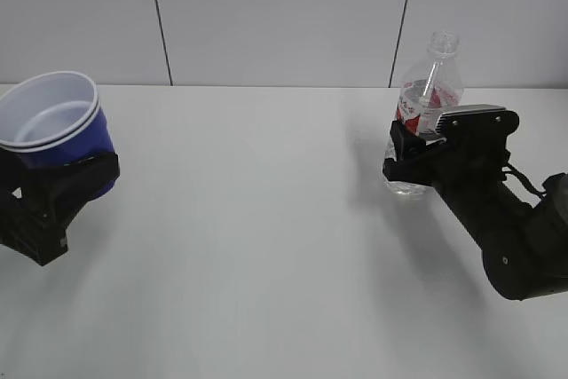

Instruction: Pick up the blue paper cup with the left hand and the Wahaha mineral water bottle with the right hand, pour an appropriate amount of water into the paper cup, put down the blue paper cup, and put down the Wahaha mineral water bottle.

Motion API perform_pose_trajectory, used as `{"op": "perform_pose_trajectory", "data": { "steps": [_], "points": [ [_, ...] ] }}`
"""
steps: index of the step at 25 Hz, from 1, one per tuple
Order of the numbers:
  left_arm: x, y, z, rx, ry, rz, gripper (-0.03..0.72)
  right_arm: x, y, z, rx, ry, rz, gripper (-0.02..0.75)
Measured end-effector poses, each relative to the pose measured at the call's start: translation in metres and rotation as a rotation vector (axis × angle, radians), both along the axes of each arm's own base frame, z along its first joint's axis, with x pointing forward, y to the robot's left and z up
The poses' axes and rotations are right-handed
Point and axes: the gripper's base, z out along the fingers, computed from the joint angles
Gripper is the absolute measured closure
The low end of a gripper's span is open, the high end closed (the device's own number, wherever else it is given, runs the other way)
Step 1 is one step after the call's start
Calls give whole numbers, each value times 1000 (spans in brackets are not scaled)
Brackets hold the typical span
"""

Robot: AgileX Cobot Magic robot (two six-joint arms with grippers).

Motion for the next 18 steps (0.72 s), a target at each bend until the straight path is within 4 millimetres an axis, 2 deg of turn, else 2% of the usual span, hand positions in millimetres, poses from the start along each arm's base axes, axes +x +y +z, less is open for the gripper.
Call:
{"op": "perform_pose_trajectory", "data": {
  "steps": [6,10,12,18],
  "points": [
    [11,-3,-14,11,65,9,275,0,0,11,6,22,0,255],
    [34,-12,-23,20,89,-6,276,-2,0,23,12,50,1,255],
    [48,-18,-26,25,92,-18,276,-2,0,36,19,31,3,256],
    [88,-40,-49,37,80,-116,276,-3,-2,64,-4,-32,-11,256]
  ]
}}
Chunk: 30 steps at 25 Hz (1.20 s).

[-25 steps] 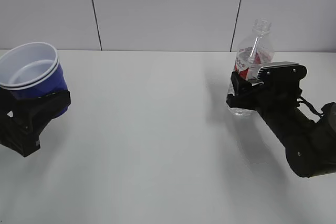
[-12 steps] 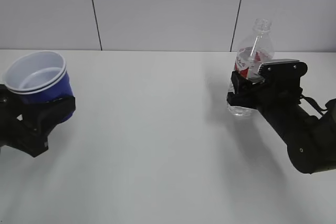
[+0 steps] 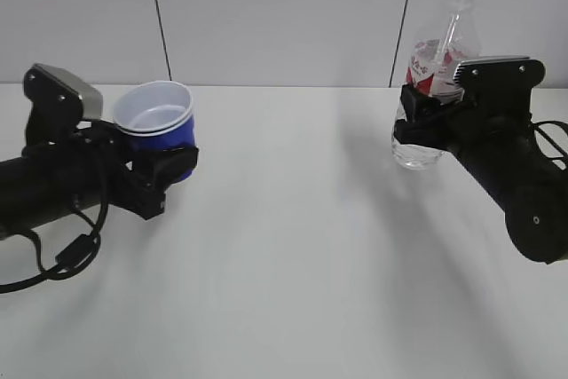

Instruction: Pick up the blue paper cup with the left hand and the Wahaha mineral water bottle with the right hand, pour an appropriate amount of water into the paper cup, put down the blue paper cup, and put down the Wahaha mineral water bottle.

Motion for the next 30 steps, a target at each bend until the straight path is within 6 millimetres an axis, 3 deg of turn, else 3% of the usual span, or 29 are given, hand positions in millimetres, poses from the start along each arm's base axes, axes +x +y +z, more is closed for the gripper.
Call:
{"op": "perform_pose_trajectory", "data": {
  "steps": [5,13,18,24,30],
  "points": [
    [15,-18,-9,-29,-15,-154,277,1,-2,14,-45,-8,-12,256],
    [36,-38,-3,-51,-36,-315,277,25,6,38,-176,-88,34,256],
    [48,-49,-12,-43,5,-421,277,40,12,59,-293,-174,50,256],
    [51,-61,-14,-41,49,-535,277,48,21,75,-491,-277,106,256],
    [46,-77,-14,-31,49,-592,277,48,26,72,-637,-312,157,256]
  ]
}}
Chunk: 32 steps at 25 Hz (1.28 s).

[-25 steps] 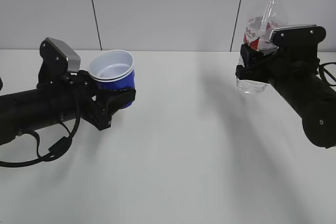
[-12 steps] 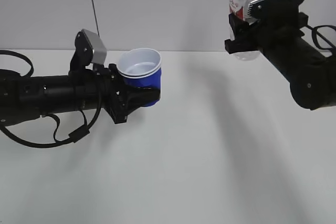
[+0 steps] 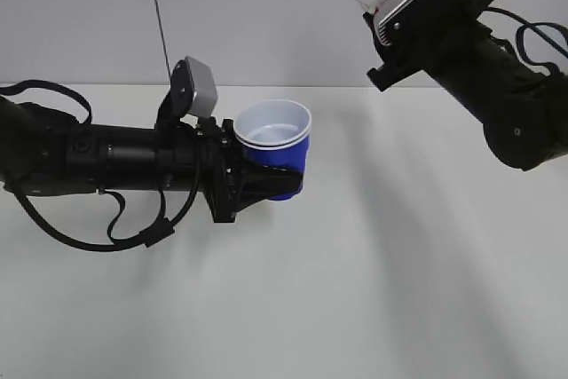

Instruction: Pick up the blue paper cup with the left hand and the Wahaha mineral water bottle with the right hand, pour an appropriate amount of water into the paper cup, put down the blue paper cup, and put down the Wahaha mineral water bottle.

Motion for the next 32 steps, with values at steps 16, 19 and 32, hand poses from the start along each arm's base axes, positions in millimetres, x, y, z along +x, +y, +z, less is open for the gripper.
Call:
{"op": "perform_pose_trajectory", "data": {
  "steps": [16,19,32],
  "points": [
    [28,-10,-9,5,15,138,277,2,2,-13,-276,-47,-5,258],
    [32,-7,-10,-8,17,171,277,2,2,-13,-281,-49,-6,258],
    [46,1,-14,36,15,269,277,1,4,-13,-383,-87,12,258]
  ]
}}
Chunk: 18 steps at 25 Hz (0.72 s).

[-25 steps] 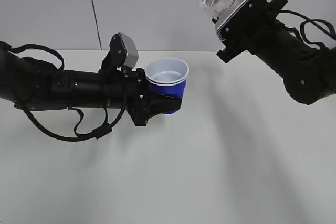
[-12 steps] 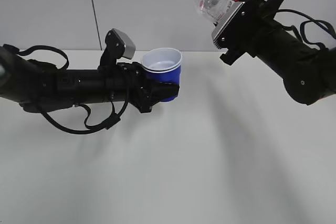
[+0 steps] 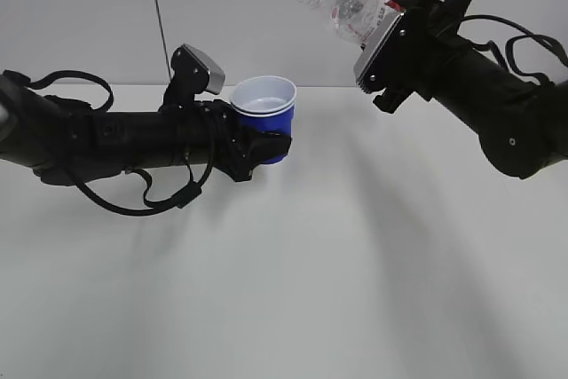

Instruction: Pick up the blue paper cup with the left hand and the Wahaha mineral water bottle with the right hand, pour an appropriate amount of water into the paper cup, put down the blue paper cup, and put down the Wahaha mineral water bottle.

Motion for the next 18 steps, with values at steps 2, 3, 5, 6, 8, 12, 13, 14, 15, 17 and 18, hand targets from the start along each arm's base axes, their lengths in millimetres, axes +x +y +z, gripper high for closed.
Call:
{"op": "perform_pose_trajectory", "data": {
  "steps": [2,3,5,6,8,12,13,14,15,17,18],
  "points": [
    [-1,0,-1,16,-3,-10,277,0,0,0,-24,-7,0,258],
    [-1,0,-1,20,-2,-19,277,0,0,0,-40,-11,1,258],
    [-3,-1,-2,24,15,-35,277,0,0,-2,-72,-7,-1,258],
    [-4,-1,-3,31,19,-47,277,0,0,-2,-80,-1,-2,258],
    [-5,-1,-4,34,28,-57,277,0,0,-4,-103,7,1,258],
    [-6,-1,-4,33,40,-61,277,-1,2,-4,-138,-3,21,259],
    [-6,-1,-4,32,43,-60,277,-1,2,-4,-146,-6,25,259],
    [-6,-1,-4,28,49,-58,277,-1,3,-4,-153,-7,26,259],
    [-6,-1,-4,26,54,-56,277,-1,3,-5,-162,-7,27,259],
    [-6,-1,-2,23,50,-56,277,-1,3,-6,-179,-1,29,259],
    [-6,-1,0,23,46,-56,277,-1,3,-7,-187,5,30,259]
  ]
}}
